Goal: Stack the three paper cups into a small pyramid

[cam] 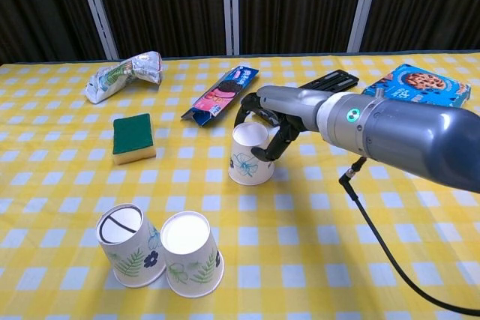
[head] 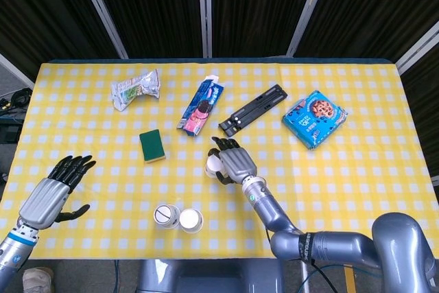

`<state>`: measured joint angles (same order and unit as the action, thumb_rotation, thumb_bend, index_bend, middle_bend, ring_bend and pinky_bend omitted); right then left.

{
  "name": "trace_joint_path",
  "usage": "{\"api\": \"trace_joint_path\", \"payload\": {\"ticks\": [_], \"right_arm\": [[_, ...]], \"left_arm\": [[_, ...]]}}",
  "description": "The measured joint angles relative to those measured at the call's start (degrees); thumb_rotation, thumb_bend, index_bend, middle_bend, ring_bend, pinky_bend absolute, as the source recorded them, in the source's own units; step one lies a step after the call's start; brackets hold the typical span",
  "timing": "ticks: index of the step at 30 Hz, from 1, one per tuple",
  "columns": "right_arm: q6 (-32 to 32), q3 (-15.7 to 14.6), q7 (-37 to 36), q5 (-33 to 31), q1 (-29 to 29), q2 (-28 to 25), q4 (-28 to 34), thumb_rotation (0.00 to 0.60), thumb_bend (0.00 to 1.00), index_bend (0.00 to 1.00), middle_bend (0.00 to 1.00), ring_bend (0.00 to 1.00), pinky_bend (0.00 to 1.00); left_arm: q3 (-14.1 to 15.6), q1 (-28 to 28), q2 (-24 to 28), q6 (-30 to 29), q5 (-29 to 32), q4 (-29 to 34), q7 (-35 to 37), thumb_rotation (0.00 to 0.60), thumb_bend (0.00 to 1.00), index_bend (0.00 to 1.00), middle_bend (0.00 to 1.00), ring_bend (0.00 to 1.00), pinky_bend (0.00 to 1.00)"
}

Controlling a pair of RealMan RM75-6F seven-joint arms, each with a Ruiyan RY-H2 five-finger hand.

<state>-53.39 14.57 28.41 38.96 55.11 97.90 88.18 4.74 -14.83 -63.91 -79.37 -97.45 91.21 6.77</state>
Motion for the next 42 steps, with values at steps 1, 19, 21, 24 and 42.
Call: {"api": "trace_joint_path", "payload": {"ticks": [1,19,21,24,42], "right_arm": [[-0.3,0.0,-0.3,0.3,0.0,0.3,-0.1,0.6,0.38,0.4,0.03,0.0,0.0],[-6.2,1.6,-0.4,6.6,-1.4,-5.1,11.4,0.6,0.38,0.41,0.04,0.0,0.0],[-6.8,1.6,-0.4,7.4,-1.8,-6.5,14.4,0.6,0.38,0.41,0.04,0.0,0.0],[-7.1,1.6,-0.9,8.7,-2.6,-9.4,19.7,0.6,0.38,0.41,0.04,0.0,0.0],[-1.0,-3.9,-13.7,21.3,-8.2,-20.6,32.1,0.6,0.38,0.42,0.04,0.0,0.0]], "left_arm": [[0.0,0.0,0.0,0.1,0.0,0.0,0.0,0.6,0.25,0.0,0.0,0.0,0.0],[-0.3,-0.2,-0.1,1.2,0.7,0.0,-0.8,0.6,0.25,0.0,0.0,0.0,0.0],[-0.3,-0.2,-0.2,1.4,0.8,0.1,-1.4,0.6,0.25,0.0,0.0,0.0,0.0],[-0.3,-0.3,-0.3,1.6,0.7,0.4,-2.3,0.6,0.25,0.0,0.0,0.0,0.0],[-0.4,-0.5,-0.9,3.0,1.4,1.1,-4.9,0.6,0.25,0.0,0.0,0.0,0.0]]}}
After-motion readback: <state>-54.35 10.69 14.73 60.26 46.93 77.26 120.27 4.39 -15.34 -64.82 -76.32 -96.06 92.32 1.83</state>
